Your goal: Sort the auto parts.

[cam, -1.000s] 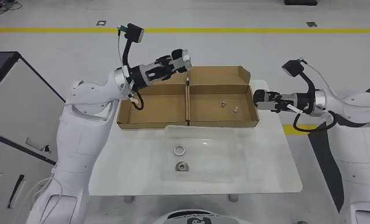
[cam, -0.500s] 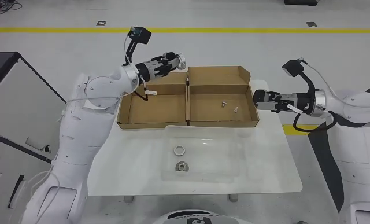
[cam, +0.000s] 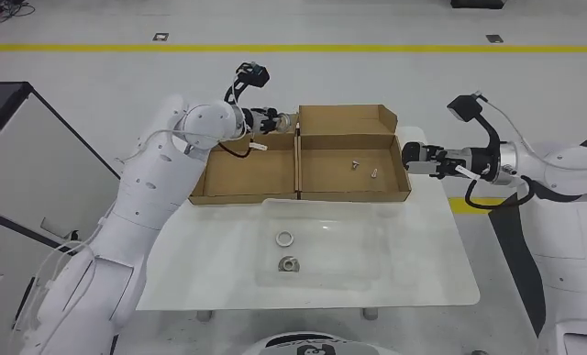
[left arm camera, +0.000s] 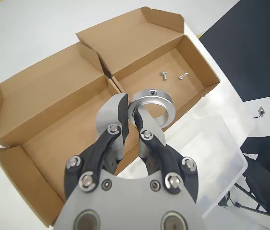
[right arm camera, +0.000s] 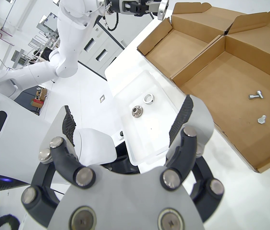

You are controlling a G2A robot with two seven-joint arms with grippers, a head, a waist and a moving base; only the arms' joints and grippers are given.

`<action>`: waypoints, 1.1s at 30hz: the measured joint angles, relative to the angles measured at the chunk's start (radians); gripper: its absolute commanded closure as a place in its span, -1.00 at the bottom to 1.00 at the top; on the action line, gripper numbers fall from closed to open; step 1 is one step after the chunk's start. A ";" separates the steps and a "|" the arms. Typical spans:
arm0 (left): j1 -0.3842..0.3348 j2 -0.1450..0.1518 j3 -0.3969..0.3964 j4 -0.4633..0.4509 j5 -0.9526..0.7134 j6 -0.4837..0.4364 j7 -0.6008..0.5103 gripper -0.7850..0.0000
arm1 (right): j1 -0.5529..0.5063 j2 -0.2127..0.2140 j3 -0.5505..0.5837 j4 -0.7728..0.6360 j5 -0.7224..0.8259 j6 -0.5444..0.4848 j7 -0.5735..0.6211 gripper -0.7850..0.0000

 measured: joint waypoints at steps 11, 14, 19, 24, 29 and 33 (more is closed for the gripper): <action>0.000 -0.002 0.015 0.009 0.002 0.039 -0.008 1.00 | 0.000 0.000 0.000 0.000 0.000 0.000 0.000 -1.00; -0.042 -0.023 0.095 0.055 0.102 0.154 -0.093 1.00 | 0.000 0.000 0.000 0.000 0.000 0.000 0.000 -1.00; -0.133 -0.084 0.247 0.211 0.144 0.259 -0.181 1.00 | 0.000 0.000 0.000 0.000 0.000 0.000 0.000 -1.00; -0.194 -0.148 0.337 0.386 0.114 0.284 -0.148 1.00 | 0.000 0.000 0.000 0.000 0.000 0.000 0.000 -1.00; -0.232 -0.200 0.391 0.534 0.099 0.266 -0.103 1.00 | 0.000 0.000 0.000 0.000 0.000 0.000 0.000 -1.00; -0.251 -0.242 0.416 0.644 0.066 0.234 -0.067 1.00 | 0.000 0.000 0.000 0.000 0.000 0.000 0.000 -1.00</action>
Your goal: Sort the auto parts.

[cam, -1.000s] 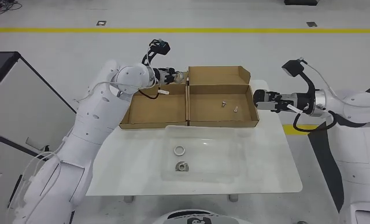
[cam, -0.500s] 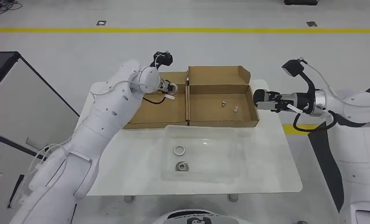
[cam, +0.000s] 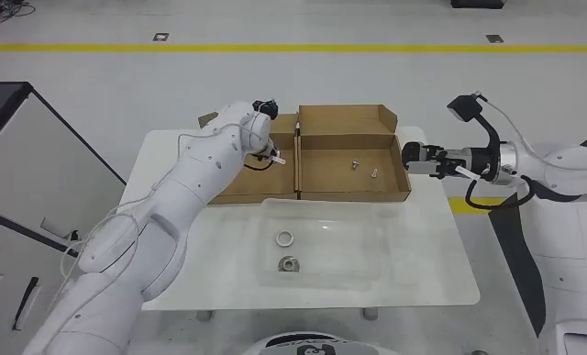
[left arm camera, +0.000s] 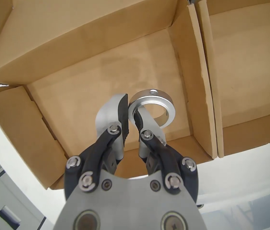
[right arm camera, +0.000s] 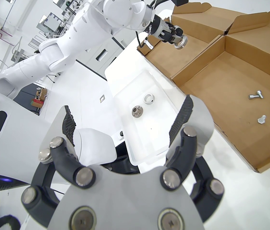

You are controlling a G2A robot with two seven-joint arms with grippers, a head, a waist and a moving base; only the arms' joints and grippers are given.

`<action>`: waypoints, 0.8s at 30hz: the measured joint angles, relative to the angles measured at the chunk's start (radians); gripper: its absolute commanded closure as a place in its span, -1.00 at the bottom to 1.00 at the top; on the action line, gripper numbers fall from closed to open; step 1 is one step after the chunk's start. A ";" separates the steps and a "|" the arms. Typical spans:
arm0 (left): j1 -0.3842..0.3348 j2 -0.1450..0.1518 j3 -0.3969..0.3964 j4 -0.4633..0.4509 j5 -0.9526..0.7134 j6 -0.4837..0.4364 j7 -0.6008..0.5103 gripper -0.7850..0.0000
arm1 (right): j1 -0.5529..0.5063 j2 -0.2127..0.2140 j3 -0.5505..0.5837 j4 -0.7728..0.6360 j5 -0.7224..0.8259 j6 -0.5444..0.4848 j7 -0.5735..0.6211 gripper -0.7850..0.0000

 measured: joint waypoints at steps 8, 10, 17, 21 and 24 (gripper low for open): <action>-0.035 -0.073 0.038 0.161 -0.030 -0.042 0.018 1.00 | 0.000 0.000 0.000 0.000 0.000 0.000 0.000 -1.00; -0.042 -0.091 0.049 0.198 -0.028 -0.042 0.017 1.00 | 0.000 0.000 0.000 0.000 0.000 0.000 0.000 -1.00; -0.067 -0.147 0.066 0.293 -0.041 -0.078 0.021 1.00 | 0.000 0.000 0.000 0.000 0.000 0.000 0.000 -1.00; -0.079 -0.174 0.071 0.341 -0.043 -0.091 0.031 1.00 | 0.000 0.000 0.000 0.000 0.000 0.000 0.000 -1.00; -0.083 -0.191 0.075 0.370 -0.040 -0.100 0.034 1.00 | 0.000 0.000 0.000 0.000 0.000 0.000 0.000 -1.00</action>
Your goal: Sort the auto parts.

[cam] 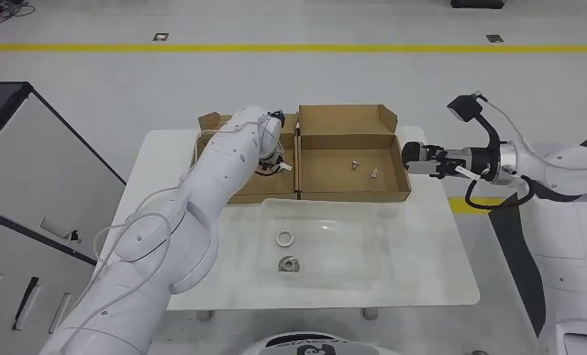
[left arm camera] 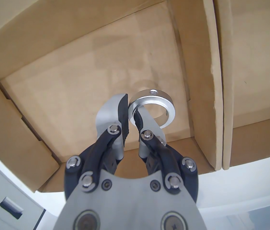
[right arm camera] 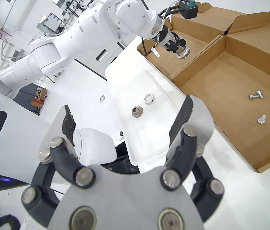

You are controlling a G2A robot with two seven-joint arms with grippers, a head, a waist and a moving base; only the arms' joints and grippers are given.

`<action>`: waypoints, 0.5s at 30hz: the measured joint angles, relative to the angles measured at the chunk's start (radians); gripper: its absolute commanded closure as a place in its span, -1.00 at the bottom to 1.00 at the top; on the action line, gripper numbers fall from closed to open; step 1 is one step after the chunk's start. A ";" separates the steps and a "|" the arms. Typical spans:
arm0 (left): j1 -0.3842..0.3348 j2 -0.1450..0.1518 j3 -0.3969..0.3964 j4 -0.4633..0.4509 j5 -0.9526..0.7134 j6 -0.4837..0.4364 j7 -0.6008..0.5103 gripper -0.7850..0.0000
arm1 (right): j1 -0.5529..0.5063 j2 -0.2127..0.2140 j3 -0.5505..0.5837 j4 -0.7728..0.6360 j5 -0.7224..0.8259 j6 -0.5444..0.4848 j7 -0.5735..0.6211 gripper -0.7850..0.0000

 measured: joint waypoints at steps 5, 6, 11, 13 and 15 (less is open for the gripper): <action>-0.005 -0.023 0.007 0.041 0.010 0.004 -0.006 1.00 | 0.000 0.000 0.000 0.000 0.000 0.000 0.000 -1.00; -0.005 -0.024 0.008 0.044 0.013 0.007 -0.006 1.00 | 0.000 0.000 0.000 0.000 0.000 0.000 0.000 -1.00; -0.005 -0.024 0.008 0.044 0.013 0.007 -0.005 1.00 | 0.000 0.000 0.000 0.000 0.000 0.000 0.000 -1.00; -0.005 -0.024 0.008 0.044 0.013 0.007 -0.005 1.00 | 0.000 0.000 0.000 0.000 0.000 0.000 0.000 -1.00; -0.002 -0.023 0.008 0.042 0.014 0.006 -0.001 1.00 | 0.000 0.000 0.000 0.000 0.000 0.000 0.000 -1.00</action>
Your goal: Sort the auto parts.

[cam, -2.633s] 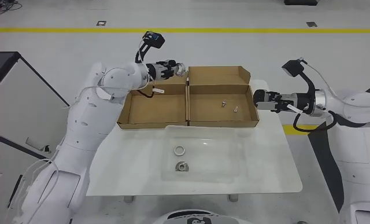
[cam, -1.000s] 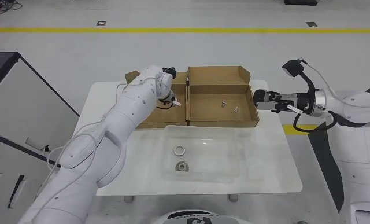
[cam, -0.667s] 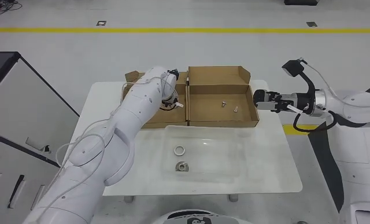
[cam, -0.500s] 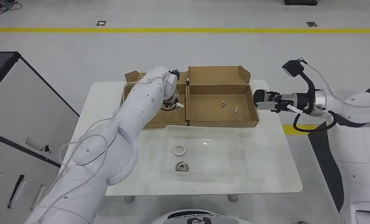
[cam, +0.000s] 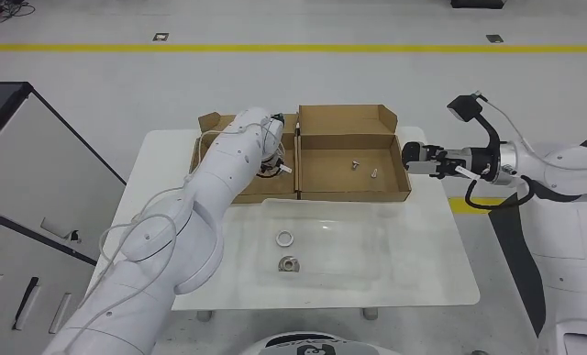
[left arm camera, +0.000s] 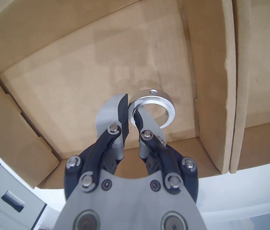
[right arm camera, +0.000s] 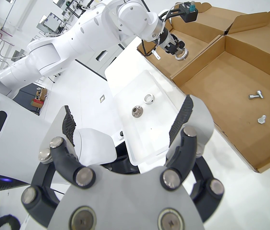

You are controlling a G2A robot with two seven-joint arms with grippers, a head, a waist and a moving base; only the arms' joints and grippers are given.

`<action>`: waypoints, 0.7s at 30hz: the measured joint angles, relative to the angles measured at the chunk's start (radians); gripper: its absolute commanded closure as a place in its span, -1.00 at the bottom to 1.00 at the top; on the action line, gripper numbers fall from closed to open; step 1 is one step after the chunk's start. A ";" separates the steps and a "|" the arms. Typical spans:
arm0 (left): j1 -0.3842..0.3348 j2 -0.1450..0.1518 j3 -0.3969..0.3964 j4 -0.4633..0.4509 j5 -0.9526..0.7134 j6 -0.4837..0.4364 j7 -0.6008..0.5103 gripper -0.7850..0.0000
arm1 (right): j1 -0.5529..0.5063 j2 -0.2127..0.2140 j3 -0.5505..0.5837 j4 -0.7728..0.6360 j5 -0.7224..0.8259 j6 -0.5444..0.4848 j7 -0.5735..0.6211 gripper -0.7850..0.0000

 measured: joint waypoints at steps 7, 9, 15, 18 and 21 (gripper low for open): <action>0.032 0.006 -0.007 -0.016 0.016 0.009 0.061 1.00 | 0.000 0.000 0.000 0.000 0.000 0.000 0.000 -1.00; 0.037 0.008 -0.011 -0.012 0.018 0.013 0.074 1.00 | 0.000 0.000 0.000 0.000 0.000 0.000 0.000 -1.00; 0.044 0.009 -0.020 -0.009 0.024 0.024 0.085 0.76 | 0.000 0.000 0.000 0.000 0.000 0.000 0.000 -1.00; 0.047 0.008 -0.024 -0.011 0.027 0.018 0.078 -0.95 | 0.000 0.000 0.000 0.000 0.000 0.000 0.000 -1.00; 0.048 0.009 -0.028 -0.010 0.028 0.010 0.076 -1.00 | 0.000 0.000 0.000 0.000 0.000 0.000 0.000 -1.00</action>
